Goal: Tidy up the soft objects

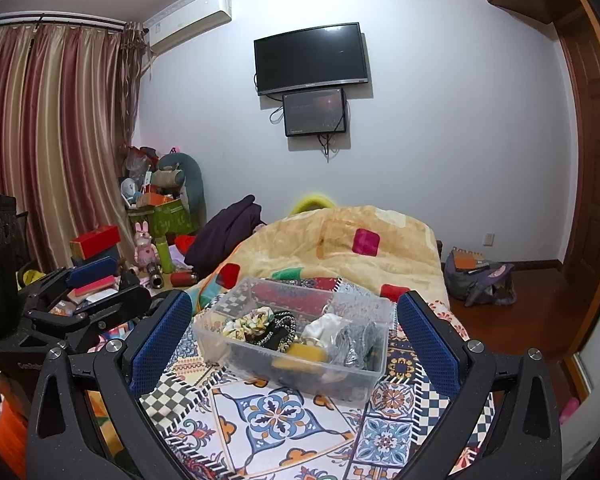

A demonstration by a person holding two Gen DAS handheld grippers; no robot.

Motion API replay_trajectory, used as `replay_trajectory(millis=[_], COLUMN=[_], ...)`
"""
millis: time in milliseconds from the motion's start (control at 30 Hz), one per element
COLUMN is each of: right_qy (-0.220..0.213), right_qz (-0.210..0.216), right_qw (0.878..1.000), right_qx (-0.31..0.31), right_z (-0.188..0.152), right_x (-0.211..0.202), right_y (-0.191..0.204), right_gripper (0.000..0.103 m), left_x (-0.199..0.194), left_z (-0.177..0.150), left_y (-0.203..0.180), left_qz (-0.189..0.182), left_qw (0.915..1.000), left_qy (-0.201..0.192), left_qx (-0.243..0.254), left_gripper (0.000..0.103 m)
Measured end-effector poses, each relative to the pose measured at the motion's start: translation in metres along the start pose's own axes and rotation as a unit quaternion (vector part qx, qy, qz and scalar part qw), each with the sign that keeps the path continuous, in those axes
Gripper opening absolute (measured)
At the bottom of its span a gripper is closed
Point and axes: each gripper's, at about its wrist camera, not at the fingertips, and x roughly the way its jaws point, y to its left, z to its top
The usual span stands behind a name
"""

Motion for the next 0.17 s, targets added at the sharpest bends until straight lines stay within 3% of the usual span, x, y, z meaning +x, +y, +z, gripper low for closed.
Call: replay_trajectory(millis=[167], right_qy=[0.007], right_qz=[0.002], right_qw=[1.000], right_qx=[0.003], right_z=[-0.0008], right_x=[0.0031], right_y=[-0.0008], right_gripper=[0.103], left_x=[0.0007], left_z=[0.0004], left_y=[0.0001], left_qz=[0.005], left_qw=[1.0000], left_qy=[0.003], left_qx=[0.000], left_gripper=[0.103])
